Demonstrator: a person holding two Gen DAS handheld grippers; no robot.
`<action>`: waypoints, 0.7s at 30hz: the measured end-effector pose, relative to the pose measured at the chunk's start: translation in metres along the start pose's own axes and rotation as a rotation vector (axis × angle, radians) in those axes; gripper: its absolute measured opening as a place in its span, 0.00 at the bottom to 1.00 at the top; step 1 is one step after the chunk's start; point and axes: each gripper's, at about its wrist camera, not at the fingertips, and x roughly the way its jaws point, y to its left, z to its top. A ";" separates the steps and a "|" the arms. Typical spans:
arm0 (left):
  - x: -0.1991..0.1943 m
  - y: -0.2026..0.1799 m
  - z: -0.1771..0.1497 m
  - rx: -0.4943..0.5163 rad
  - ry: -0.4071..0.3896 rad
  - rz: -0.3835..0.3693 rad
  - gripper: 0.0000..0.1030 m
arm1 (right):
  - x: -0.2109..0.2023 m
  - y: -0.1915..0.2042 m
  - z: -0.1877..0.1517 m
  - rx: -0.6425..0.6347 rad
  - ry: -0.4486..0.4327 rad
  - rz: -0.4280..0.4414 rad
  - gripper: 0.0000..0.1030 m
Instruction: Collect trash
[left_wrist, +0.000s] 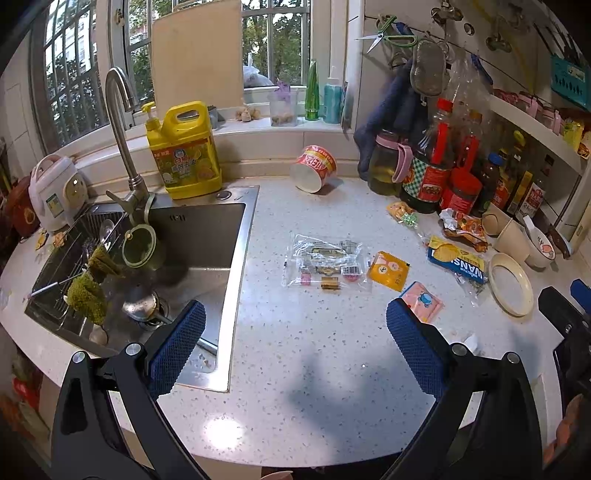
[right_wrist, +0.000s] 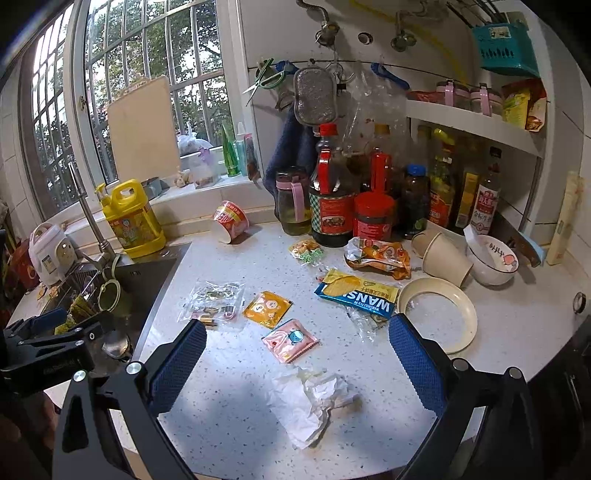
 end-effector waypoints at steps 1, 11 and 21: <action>0.000 0.000 0.000 -0.001 0.000 0.001 0.93 | 0.000 0.000 0.000 0.000 0.000 -0.001 0.95; 0.001 0.000 -0.001 -0.001 0.001 0.002 0.93 | 0.000 0.001 -0.001 0.001 0.001 -0.002 0.95; 0.000 -0.001 -0.001 -0.006 0.002 0.003 0.93 | 0.000 0.001 -0.002 0.003 0.003 -0.001 0.95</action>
